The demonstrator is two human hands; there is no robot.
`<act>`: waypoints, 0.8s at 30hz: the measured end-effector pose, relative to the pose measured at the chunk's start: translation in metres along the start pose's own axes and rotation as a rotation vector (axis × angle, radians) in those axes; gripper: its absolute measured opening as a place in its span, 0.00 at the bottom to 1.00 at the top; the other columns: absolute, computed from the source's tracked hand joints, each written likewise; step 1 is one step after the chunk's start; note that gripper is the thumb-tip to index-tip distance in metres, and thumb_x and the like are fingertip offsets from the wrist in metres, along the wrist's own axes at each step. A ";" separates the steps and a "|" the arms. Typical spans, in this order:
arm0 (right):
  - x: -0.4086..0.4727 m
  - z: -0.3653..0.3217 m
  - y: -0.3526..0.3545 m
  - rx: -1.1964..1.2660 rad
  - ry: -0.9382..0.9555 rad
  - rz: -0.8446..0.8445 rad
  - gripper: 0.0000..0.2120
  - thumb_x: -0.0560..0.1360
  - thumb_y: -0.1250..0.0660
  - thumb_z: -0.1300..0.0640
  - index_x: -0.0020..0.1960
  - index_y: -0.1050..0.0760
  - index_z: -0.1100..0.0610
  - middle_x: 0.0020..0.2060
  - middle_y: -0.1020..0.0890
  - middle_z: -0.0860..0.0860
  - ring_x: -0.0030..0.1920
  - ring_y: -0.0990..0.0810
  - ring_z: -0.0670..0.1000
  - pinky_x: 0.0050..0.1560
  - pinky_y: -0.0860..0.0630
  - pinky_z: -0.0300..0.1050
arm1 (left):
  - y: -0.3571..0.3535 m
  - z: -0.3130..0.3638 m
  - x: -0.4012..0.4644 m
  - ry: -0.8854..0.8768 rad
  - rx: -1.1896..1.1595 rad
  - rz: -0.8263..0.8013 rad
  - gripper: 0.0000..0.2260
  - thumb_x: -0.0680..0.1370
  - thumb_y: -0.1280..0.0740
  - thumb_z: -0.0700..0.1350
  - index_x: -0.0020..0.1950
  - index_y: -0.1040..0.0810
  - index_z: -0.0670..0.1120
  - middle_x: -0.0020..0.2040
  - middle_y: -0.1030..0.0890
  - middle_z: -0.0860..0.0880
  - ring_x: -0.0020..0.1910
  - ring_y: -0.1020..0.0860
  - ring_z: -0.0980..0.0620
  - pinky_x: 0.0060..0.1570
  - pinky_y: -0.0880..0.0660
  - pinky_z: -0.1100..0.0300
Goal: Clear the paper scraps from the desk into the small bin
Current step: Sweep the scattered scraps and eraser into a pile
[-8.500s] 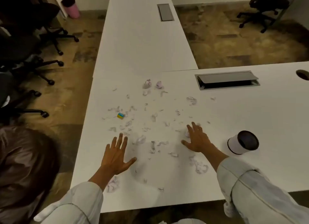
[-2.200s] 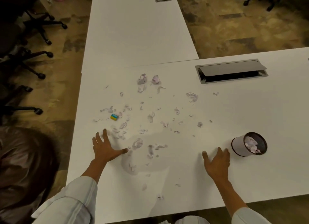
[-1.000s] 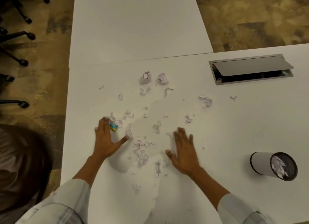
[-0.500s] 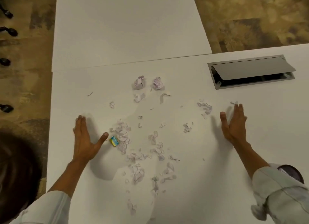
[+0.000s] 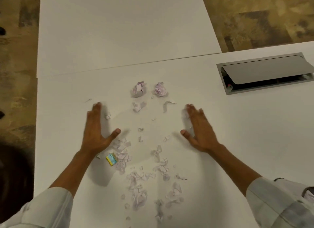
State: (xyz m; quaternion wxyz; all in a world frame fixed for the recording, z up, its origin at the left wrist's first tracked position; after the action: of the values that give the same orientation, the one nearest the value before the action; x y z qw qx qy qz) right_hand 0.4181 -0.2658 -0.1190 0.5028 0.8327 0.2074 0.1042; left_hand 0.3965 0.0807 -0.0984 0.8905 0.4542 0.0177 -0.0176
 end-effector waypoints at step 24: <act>0.176 -0.113 -0.033 0.240 0.475 -0.270 0.32 0.78 0.37 0.46 0.77 0.39 0.58 0.75 0.34 0.55 0.76 0.36 0.51 0.78 0.44 0.54 | -0.032 0.060 0.081 -0.223 -0.235 -0.157 0.37 0.75 0.45 0.69 0.76 0.53 0.52 0.75 0.46 0.58 0.73 0.53 0.72 0.73 0.58 0.72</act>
State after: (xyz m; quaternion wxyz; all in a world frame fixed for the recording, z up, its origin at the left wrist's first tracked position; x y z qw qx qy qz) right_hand 0.5238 -0.0832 -0.1004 0.3475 0.8034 0.4388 0.2031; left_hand 0.4773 0.0126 -0.0928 0.9299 0.3395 -0.0437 -0.1350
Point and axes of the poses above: each hand's wrist, its own x-axis towards the middle knuckle, its own y-axis out of the back of the hand, z = x × y, the point moved 10 cm from there along x, towards the middle knuckle
